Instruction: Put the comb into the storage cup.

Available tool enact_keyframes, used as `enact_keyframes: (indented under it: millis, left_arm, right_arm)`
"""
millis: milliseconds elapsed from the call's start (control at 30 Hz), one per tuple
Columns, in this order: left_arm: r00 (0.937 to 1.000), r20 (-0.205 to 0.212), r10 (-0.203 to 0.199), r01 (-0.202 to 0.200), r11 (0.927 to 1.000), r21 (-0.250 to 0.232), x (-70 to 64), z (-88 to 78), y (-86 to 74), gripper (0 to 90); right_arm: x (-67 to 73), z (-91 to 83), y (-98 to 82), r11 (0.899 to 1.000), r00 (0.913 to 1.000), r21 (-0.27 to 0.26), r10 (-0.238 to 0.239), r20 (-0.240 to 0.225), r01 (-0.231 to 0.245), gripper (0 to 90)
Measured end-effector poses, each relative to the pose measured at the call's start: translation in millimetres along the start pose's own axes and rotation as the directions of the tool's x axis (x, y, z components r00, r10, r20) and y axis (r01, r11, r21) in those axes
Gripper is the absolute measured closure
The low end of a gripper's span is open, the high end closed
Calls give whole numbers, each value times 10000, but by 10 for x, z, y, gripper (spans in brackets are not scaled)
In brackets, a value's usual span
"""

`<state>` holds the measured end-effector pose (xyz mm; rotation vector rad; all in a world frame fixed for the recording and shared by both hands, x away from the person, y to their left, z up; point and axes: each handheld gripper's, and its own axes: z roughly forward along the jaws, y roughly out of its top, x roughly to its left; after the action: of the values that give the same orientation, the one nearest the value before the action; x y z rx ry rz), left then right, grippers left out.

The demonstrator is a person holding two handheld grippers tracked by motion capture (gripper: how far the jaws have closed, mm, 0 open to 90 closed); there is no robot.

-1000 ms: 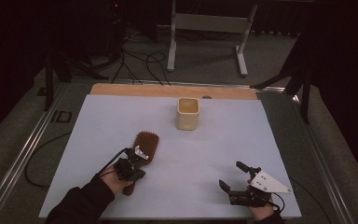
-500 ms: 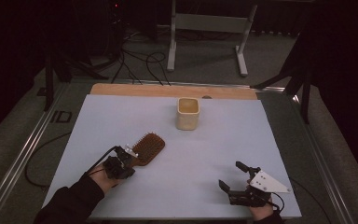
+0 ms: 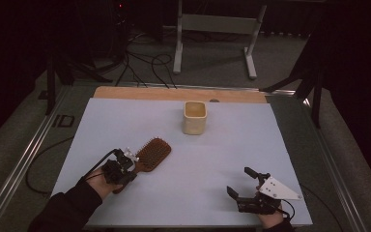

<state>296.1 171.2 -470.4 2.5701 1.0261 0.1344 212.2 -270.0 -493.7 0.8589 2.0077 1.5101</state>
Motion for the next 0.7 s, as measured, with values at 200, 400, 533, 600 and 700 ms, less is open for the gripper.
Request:
enact_keyframes:
  millis: [200,400,533,600,700]
  left_arm:
    - [9999,-157,-70,70,10000,34,65,-104,-20,900]
    - [9991,-134,-402,405,9988,258,139,-137,-13,892]
    - [9989,-228,-403,410,9986,326,147,-136,9,811]
    - [9986,-293,-445,456,9983,368,158,-132,25,766]
    - [9986,-214,-492,502,9975,490,180,-116,46,689]
  right_arm:
    - [-1,3,-2,10000,10000,12,2,4,-2,92]
    - [1,8,-2,10000,10000,36,15,5,-15,92]
    - [-2,9,-4,10000,10000,35,38,20,-38,92]
    - [-3,11,-5,10000,10000,28,53,21,-53,92]
    - [-4,12,-5,10000,10000,22,45,26,-45,92]
